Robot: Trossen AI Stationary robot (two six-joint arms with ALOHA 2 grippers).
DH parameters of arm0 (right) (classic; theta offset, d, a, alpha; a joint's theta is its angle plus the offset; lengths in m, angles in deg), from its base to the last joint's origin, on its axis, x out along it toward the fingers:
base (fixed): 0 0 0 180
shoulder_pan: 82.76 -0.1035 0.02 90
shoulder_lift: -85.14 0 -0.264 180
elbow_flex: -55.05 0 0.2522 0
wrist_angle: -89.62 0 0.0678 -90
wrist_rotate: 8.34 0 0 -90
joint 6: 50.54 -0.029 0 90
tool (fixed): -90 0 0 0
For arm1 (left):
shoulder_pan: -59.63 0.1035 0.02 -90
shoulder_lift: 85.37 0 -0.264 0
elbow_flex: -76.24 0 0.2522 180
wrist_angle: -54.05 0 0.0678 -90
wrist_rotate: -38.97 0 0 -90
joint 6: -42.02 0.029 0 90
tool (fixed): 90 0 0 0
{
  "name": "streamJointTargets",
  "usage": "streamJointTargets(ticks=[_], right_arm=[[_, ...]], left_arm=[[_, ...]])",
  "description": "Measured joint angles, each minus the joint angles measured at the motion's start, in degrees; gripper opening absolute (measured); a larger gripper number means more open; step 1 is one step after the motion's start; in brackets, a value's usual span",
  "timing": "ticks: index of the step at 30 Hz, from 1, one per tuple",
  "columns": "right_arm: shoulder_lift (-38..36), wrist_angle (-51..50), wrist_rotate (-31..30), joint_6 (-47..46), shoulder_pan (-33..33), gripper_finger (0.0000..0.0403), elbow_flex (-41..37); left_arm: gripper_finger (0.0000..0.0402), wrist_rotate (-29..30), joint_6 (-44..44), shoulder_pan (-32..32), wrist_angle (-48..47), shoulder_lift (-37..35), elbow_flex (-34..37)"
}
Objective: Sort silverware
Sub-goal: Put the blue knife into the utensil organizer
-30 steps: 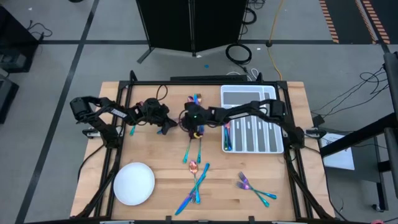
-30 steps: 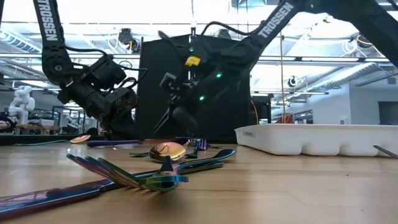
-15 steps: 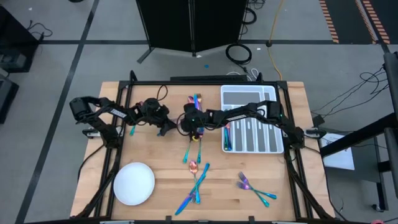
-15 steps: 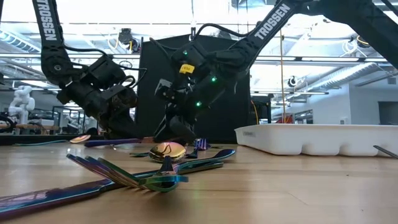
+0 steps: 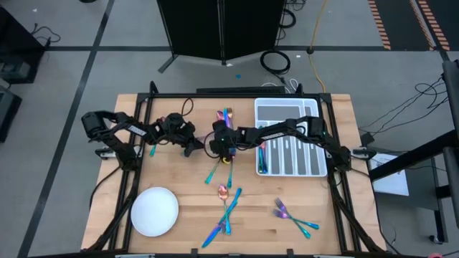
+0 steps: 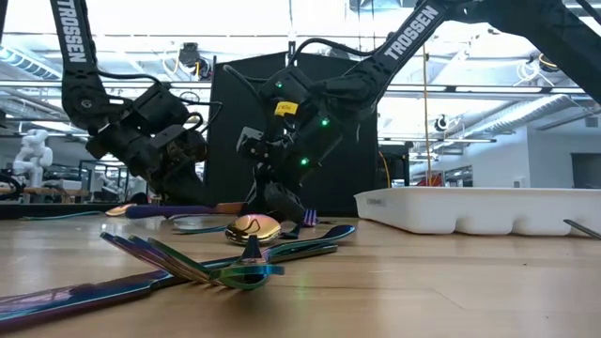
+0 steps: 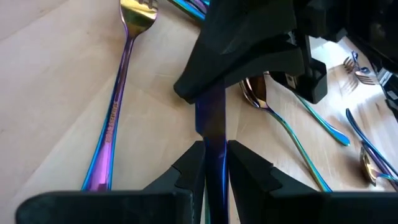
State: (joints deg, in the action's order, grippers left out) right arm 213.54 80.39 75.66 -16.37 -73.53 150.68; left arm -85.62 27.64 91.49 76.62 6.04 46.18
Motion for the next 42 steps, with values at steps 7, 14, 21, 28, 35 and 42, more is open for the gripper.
streamJointTargets(ticks=[7, 14, 21, 28, 35, 42], right_arm=[[-1.02, -1.41, 0.00, -0.02, -0.39, 0.0000, 0.00], [-6.87, -8.70, 4.22, -4.74, 0.51, 0.0000, -0.04], [-10.19, -14.15, 13.18, -11.27, 2.02, 0.0000, 0.04], [-11.58, -21.78, 17.37, -13.44, 2.73, 0.0000, 0.07], [-11.58, -24.30, 19.71, -13.98, 2.97, 0.0000, 0.07], [-11.58, -23.74, 19.63, -13.93, 2.94, 0.0000, 0.07]], left_arm=[[0.0068, 0.13, 2.73, -0.05, 0.45, -0.77, 0.07], [0.0068, 0.56, 9.94, -0.87, 1.10, -1.26, -0.15], [0.0068, 6.64, 14.15, -5.83, 0.13, -1.17, -1.85], [0.0068, 8.97, 18.87, -10.36, 0.25, -1.21, -4.39], [0.0068, 13.45, 24.27, -13.41, -3.45, -1.28, -7.29], [0.0068, 15.21, 24.79, -13.68, -18.18, -1.28, -12.46]])
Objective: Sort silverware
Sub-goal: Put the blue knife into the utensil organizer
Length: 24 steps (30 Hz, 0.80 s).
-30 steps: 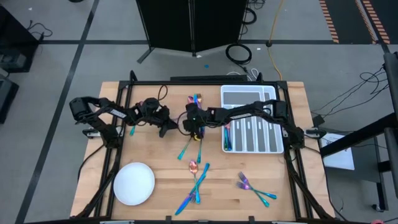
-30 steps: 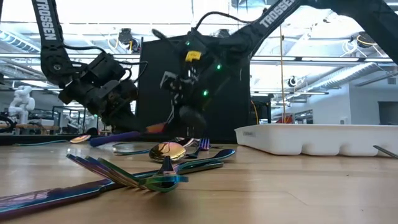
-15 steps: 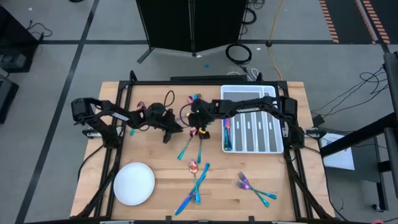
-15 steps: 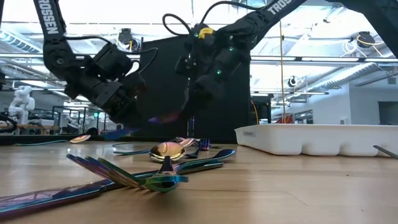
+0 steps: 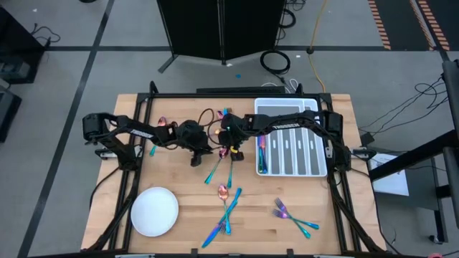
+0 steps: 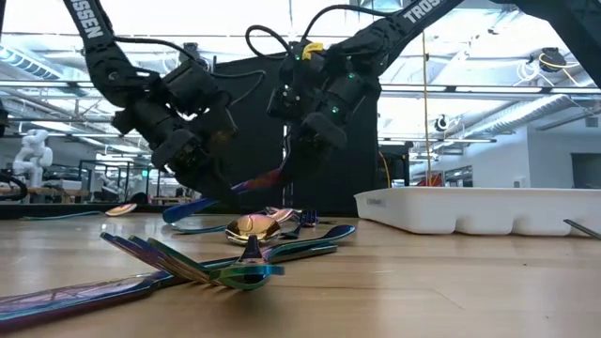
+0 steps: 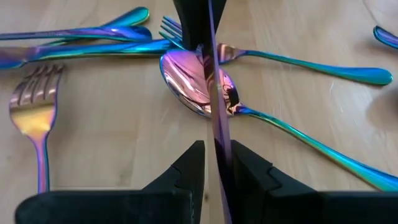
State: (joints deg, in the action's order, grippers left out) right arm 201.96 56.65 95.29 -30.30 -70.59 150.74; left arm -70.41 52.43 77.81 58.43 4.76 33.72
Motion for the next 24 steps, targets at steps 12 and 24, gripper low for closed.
streamJointTargets(ticks=[12, 24], right_arm=[[0.00, -1.16, -0.28, -0.03, 0.02, 0.0000, 0.00], [-0.28, -1.00, -1.76, 2.09, -0.03, 0.0035, -0.03]], left_arm=[[0.0047, 0.03, 0.84, 0.00, -4.37, 0.00, -3.14], [0.0012, 1.91, 0.48, 0.14, -4.97, -0.11, -3.27]])
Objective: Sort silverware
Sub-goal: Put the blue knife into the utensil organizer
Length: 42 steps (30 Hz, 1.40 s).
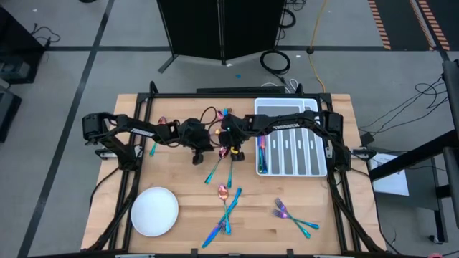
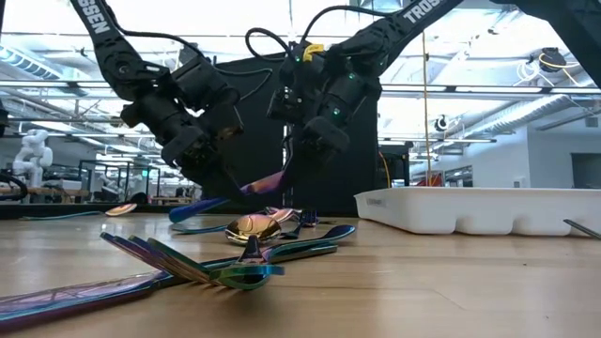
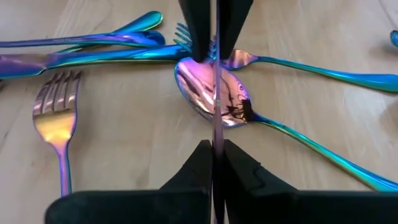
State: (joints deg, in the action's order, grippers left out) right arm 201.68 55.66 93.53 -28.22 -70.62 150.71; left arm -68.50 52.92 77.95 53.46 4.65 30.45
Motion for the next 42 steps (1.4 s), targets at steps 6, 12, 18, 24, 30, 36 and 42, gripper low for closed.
streamJointTargets(ticks=[6, 12, 18, 24, 30, 36, 42], right_arm=[[-3.99, 0.26, -2.96, -0.60, 0.06, 0.0096, -0.01], [-9.90, -8.94, -2.97, -4.58, 0.97, 0.0128, -0.03], [-20.41, -13.46, -3.47, -11.63, 0.75, 0.0124, -10.03], [-39.85, -4.53, -11.43, -18.15, -1.19, 0.0109, -29.04], [-60.79, -1.68, -19.75, -21.63, -1.72, 0.0098, -36.42], [-73.22, 2.96, -21.00, -22.81, -2.96, 0.0096, -40.86], [-75.72, 4.92, -20.96, -22.05, -3.43, 0.0096, -43.18]], left_arm=[[0.0012, 0.08, -1.24, 1.31, -0.44, 0.04, 0.00], [0.0012, 0.23, -4.74, 3.07, -0.62, -1.18, 0.09], [0.0012, 1.33, -16.35, 5.60, 1.07, -9.42, 0.09], [0.0011, 4.34, -40.87, 4.20, 13.44, -13.99, 0.07], [0.0011, 15.18, -62.21, -2.62, 30.24, -8.49, 0.02], [0.0011, 31.99, -76.19, -10.95, 35.52, 3.09, -5.53], [0.0011, 35.39, -76.63, -16.29, 39.16, 17.36, -21.40]])
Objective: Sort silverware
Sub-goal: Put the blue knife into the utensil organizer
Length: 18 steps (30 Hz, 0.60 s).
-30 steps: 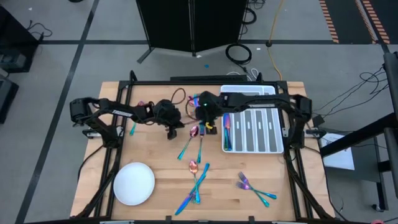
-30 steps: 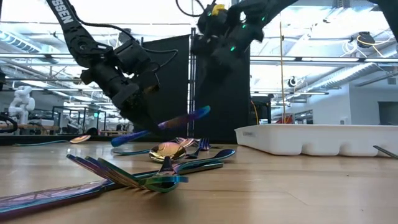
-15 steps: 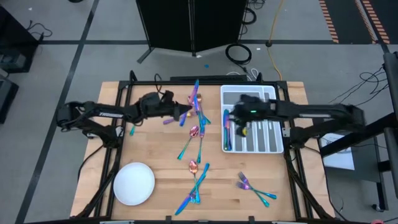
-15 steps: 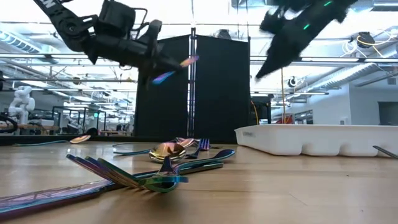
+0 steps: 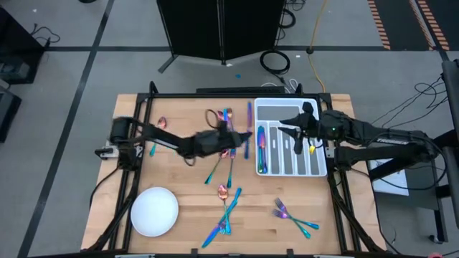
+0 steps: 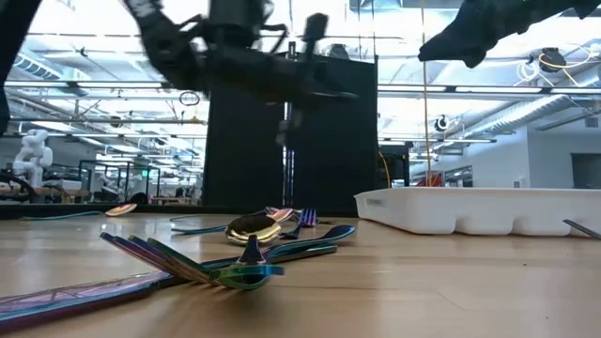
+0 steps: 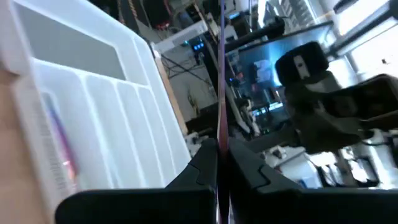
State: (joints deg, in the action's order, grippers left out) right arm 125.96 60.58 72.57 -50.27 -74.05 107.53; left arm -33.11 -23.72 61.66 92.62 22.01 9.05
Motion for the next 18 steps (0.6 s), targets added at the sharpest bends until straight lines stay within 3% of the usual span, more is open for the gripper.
streamJointTargets(ticks=[7, 12, 18], right_arm=[[0.46, -2.28, 0.42, -2.66, -1.39, 0.0096, -0.02], [0.46, -2.98, 0.33, -3.07, -3.19, 0.0095, -0.02], [0.48, -2.77, -0.04, -2.65, -4.08, 0.0095, -0.02]], left_arm=[[0.0011, -0.12, -8.31, -1.06, -4.58, 13.05, -14.23], [0.0011, -0.15, -16.30, -0.99, -8.17, 18.08, -18.43], [0.0011, -0.77, -19.02, -0.64, -14.08, 19.84, -20.52]])
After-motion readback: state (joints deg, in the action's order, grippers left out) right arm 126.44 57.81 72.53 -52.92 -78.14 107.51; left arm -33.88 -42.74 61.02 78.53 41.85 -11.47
